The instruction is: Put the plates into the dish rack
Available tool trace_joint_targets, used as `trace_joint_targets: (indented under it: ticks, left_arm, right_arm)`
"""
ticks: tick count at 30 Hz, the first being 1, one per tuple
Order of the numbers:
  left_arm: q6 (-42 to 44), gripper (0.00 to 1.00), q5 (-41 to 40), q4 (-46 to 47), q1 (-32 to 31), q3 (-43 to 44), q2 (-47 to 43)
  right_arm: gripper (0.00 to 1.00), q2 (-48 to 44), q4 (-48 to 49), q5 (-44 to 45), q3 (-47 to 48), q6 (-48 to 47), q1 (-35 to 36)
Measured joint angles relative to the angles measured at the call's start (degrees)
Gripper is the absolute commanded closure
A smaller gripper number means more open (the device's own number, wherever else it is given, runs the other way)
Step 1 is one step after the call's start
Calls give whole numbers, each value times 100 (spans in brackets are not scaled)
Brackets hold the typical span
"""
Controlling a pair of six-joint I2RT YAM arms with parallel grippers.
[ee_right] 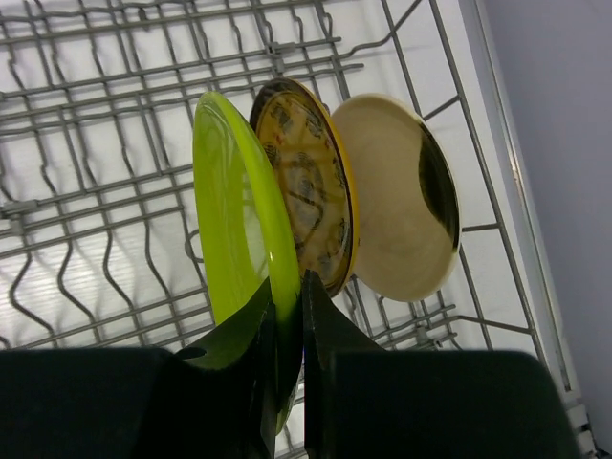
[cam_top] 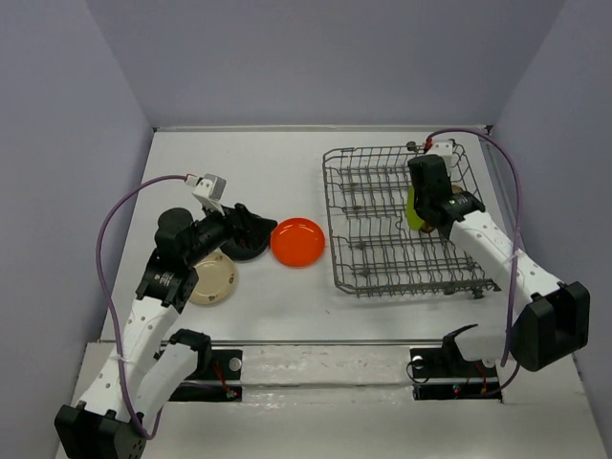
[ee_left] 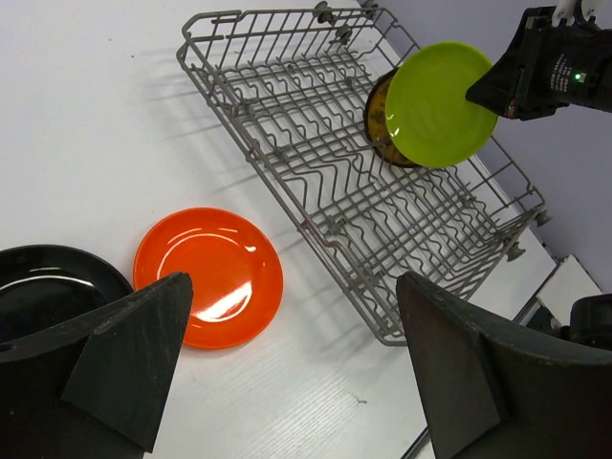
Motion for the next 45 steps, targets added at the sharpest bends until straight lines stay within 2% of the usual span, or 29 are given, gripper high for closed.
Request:
trace_joint_targets:
  ticks: [7,20,25,26,27,30,34,36,44,45]
  left_arm:
    - [9,1,-87,-81,0,0,184]
    - [7,1,-111,-125,4,0,339]
    - [7,1,-155,-149,26,0,396]
    - [9,1,-184,-155,37,0,411]
    - [9,1,-190,-157,39,0,413]
    - [11,1,-297,-188,42,0,494]
    - [7,1,-516,-273,42,2,702]
    - [0,1,-538,-323,42,2,835]
    - [-323,1,-562,-343,-2,0,1379]
    - [-378,13,-595,-343,-44,-13,1429]
  right_arm:
    - [93,603,-61,223,92,-127,0]
    - [93,1338,44,9,168,-149,7]
    - [76,1471,120,-17,208,-190,4]
    - [67,1471,125,-26,210,-188,4]
    - [67,1473,140,-33,212,-201,7]
    - [48,1473,157,-15,249,-229,7]
    - [30,1471,190,7,308,-249,4]
    - [25,1447,201,-9,313,-243,4]
    - [22,619,208,-468,299,-177,4]
    - [22,413,229,-568,286,-157,4]
